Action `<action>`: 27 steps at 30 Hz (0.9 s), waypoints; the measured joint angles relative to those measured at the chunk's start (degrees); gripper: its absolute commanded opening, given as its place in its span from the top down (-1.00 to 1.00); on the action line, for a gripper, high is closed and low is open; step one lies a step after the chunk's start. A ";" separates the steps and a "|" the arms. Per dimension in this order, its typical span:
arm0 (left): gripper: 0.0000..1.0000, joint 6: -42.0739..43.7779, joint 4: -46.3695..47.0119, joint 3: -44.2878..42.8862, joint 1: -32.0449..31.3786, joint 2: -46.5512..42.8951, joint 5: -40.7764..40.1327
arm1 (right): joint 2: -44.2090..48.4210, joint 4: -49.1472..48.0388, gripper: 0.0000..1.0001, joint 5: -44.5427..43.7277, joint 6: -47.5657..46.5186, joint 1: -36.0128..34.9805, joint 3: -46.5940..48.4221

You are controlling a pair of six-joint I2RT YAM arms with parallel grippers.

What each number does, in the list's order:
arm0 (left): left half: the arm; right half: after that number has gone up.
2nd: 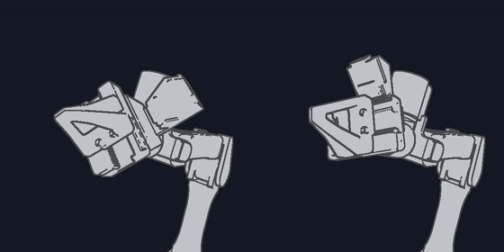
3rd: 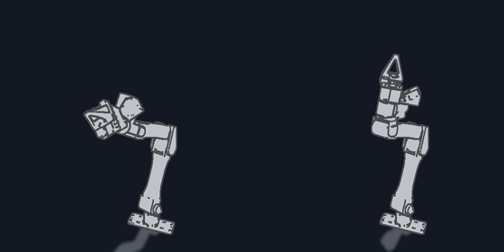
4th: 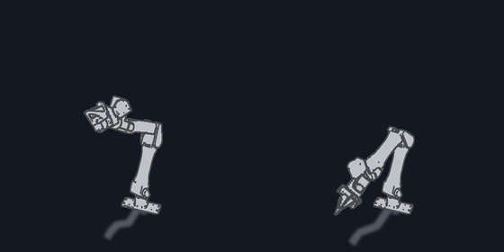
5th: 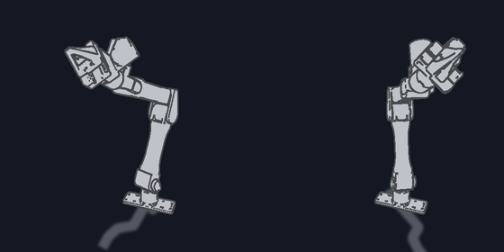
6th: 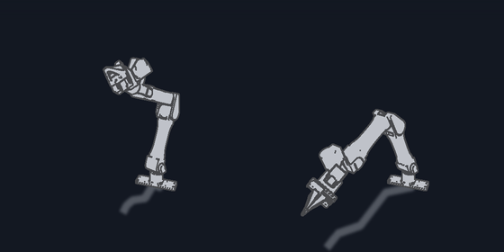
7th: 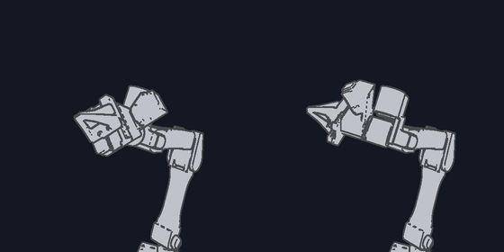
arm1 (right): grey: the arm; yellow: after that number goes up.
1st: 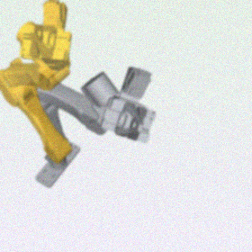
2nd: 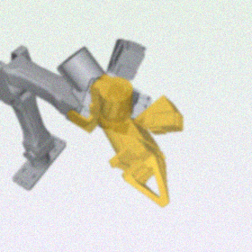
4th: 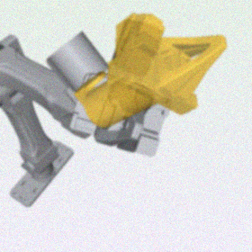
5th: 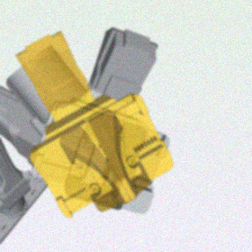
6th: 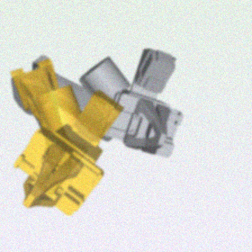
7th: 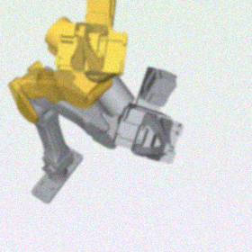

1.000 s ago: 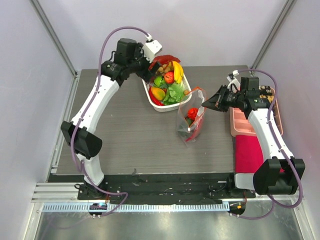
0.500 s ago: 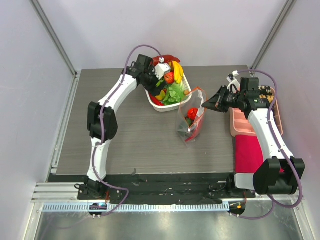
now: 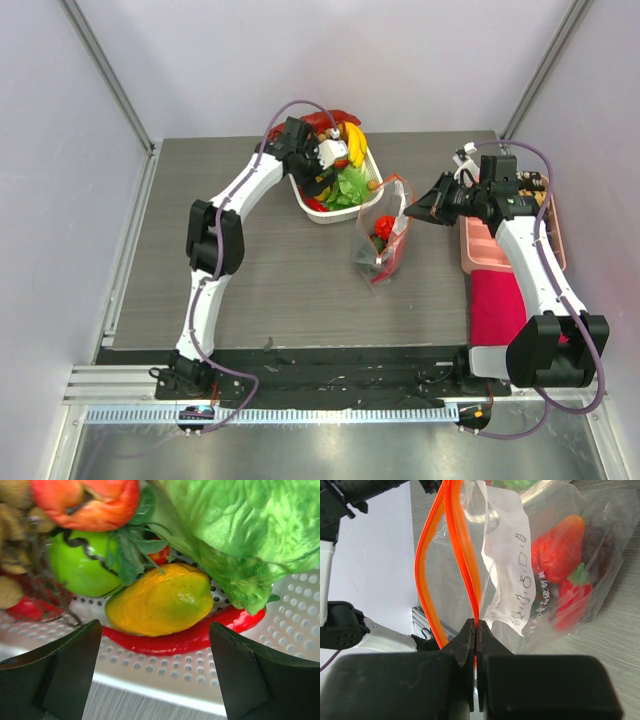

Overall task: Place the food in the zip-top bag and seal the zipper
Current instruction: Pick up the fake fruit from the bin.

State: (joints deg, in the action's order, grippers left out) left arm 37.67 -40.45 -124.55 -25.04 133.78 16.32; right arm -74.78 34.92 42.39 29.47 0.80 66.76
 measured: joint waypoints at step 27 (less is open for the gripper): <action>0.02 7.23 6.71 6.19 -1.57 1.86 -0.66 | -1.01 0.98 0.98 -0.85 -0.87 0.00 0.00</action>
State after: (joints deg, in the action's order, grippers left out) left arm 44.91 -33.74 -118.37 -26.61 135.63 15.66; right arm -75.79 35.90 41.54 28.60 0.80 66.76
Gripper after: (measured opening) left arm 0.722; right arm 0.024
